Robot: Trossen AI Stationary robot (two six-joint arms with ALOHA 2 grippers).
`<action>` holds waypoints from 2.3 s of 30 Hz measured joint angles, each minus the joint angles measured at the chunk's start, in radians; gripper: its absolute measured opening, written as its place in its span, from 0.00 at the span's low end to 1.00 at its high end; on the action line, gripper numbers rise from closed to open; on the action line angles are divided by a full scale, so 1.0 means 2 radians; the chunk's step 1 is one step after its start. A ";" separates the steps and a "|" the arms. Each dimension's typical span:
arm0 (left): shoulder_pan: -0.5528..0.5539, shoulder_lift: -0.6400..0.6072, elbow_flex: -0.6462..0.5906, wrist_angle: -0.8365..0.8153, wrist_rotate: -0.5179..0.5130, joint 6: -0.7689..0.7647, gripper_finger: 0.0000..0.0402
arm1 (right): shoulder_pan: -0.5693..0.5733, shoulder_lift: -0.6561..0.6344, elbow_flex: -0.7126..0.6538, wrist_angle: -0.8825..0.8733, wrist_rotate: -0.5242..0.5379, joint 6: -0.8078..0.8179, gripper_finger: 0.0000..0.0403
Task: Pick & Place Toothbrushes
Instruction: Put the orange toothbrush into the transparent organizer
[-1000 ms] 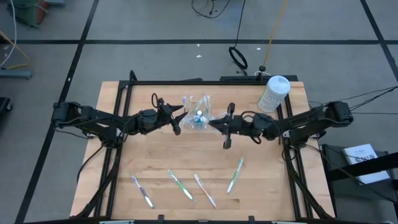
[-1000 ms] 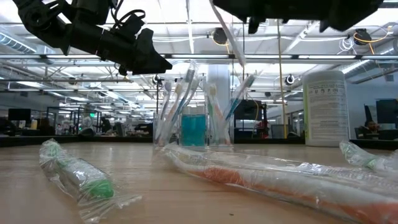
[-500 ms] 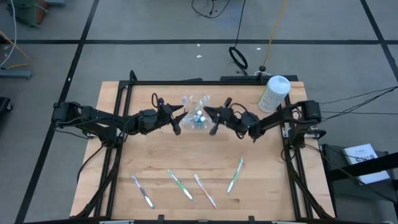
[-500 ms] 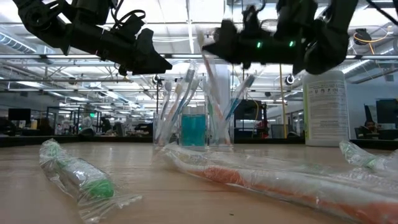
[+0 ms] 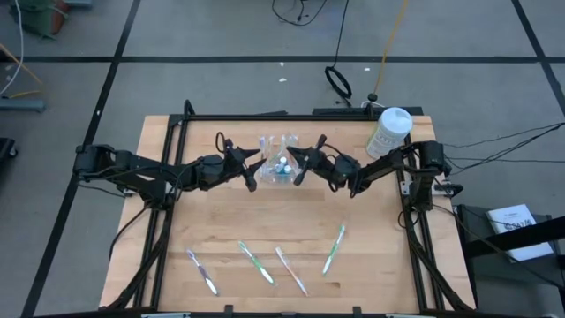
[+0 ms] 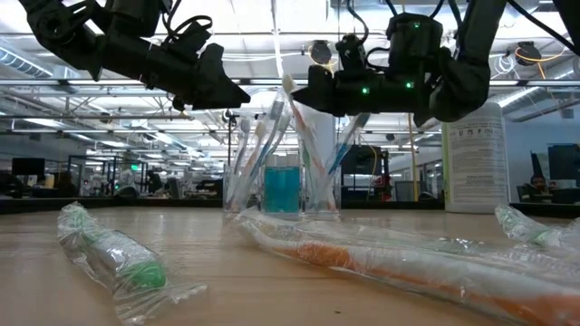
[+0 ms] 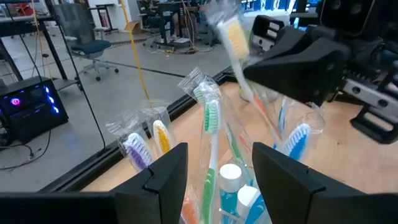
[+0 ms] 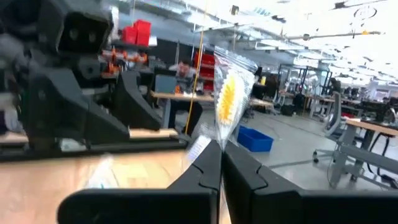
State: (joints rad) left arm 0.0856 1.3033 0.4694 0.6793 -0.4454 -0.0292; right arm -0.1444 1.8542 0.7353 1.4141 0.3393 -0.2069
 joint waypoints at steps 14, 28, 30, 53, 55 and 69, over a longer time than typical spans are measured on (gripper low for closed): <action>0.000 0.000 0.000 -0.002 0.000 0.000 0.46 | -0.008 0.000 0.000 0.010 0.003 -0.034 0.00; 0.000 0.000 0.000 -0.002 0.000 -0.003 0.46 | -0.025 0.000 0.000 0.001 0.002 -0.043 0.00; 0.000 0.000 0.000 -0.002 0.000 -0.003 0.46 | -0.025 0.000 0.000 -0.025 0.002 -0.043 0.00; 0.000 0.000 0.000 -0.017 0.001 -0.006 0.46 | 0.075 0.000 0.000 -0.041 0.210 -0.111 0.00; 0.000 0.000 0.000 -0.019 0.001 -0.011 0.46 | 0.088 0.000 0.000 -0.041 0.226 -0.135 0.00; 0.000 0.000 0.000 -0.031 0.001 -0.017 0.46 | 0.151 0.000 0.000 -0.054 0.379 -0.127 0.00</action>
State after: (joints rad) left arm 0.0856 1.3033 0.4694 0.6168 -0.4438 -0.0622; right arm 0.1581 1.8534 0.7353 1.3059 1.0966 -0.4601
